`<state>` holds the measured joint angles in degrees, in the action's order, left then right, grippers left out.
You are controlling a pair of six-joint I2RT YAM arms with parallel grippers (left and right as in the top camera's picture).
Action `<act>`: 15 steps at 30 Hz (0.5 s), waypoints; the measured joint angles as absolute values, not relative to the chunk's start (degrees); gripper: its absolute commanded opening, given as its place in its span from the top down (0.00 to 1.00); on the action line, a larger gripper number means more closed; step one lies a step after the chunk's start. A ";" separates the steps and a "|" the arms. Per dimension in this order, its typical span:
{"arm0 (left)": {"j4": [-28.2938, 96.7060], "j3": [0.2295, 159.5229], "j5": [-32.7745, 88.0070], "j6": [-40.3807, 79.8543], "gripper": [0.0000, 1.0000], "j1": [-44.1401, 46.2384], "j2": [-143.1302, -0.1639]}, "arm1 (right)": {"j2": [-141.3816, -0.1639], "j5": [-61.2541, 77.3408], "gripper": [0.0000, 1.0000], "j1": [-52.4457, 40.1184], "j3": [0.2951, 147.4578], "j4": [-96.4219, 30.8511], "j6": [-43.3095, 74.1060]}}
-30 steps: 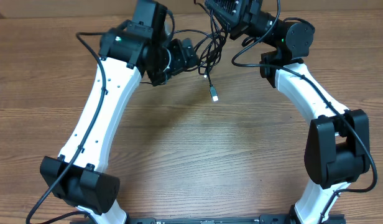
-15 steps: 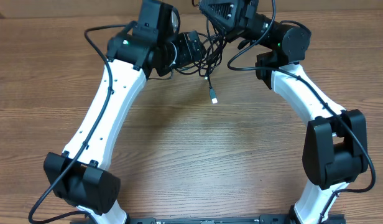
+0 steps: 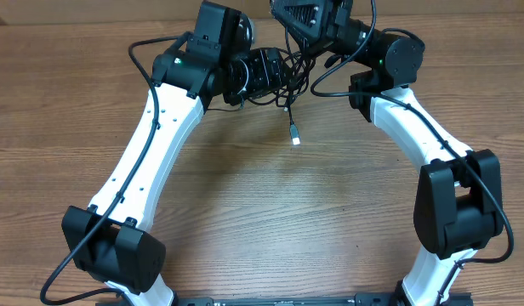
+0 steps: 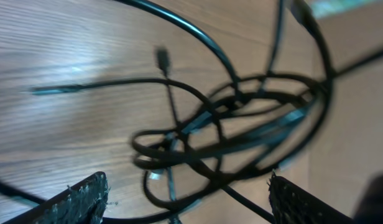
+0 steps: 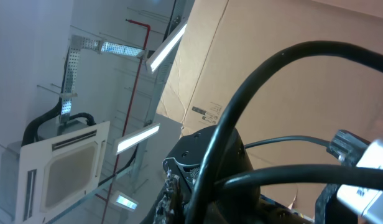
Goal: Untangle cables
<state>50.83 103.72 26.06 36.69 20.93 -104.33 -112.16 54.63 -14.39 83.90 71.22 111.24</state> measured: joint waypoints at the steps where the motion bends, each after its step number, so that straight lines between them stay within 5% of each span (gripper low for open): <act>1: 50.96 103.72 27.59 35.94 0.17 20.93 -104.33 | -112.16 54.63 0.96 -14.39 83.90 71.22 111.22; 7: 51.18 103.72 35.11 31.00 0.12 20.93 -104.33 | -112.16 54.63 0.96 -14.39 83.90 71.31 111.18; 10: 51.75 103.72 33.34 29.85 0.00 21.04 -104.33 | -112.16 54.63 0.96 -14.41 83.90 71.31 111.20; 15: 51.07 103.72 25.56 30.61 0.00 21.93 -104.42 | -112.16 54.63 0.96 -14.79 83.90 71.33 111.20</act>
